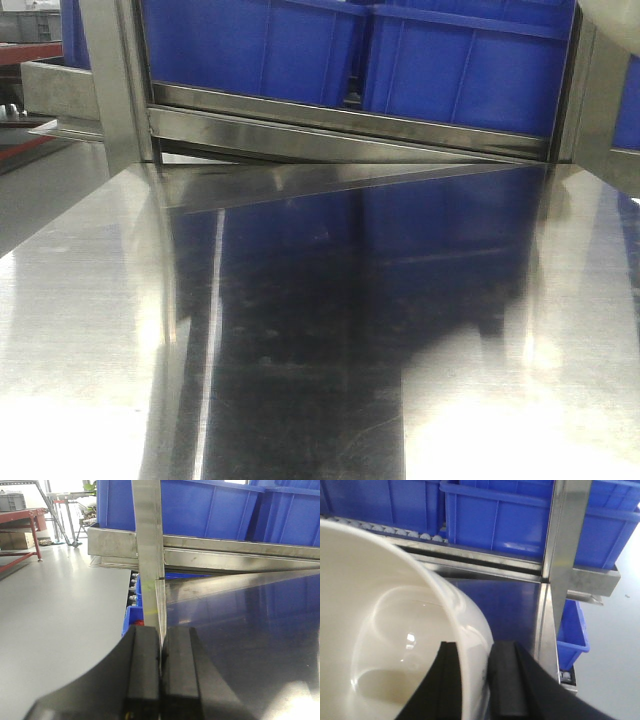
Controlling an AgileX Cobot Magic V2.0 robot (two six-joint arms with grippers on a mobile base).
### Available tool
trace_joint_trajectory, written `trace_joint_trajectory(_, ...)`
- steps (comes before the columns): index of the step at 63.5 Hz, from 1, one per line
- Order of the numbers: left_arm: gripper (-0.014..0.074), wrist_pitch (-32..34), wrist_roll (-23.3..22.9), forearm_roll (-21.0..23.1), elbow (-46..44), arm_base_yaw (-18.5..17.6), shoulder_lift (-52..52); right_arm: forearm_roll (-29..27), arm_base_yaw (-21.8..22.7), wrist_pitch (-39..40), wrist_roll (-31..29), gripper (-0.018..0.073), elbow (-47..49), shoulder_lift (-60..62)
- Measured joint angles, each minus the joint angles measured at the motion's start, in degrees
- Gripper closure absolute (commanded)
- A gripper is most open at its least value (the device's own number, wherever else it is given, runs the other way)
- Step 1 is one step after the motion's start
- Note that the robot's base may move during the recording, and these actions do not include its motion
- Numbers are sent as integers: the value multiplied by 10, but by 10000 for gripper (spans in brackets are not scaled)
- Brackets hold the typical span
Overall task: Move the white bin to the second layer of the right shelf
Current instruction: 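Close the right gripper on the bin rim and lift it up, then hold the lifted bin in the right gripper above the table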
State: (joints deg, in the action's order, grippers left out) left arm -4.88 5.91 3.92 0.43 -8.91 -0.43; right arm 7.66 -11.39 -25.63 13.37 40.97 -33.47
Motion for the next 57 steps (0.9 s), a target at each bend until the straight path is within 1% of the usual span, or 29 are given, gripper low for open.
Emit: trace_joint_trajectory(57,512,0,0,0,0,0,0,0,0,3,0,503,0,0)
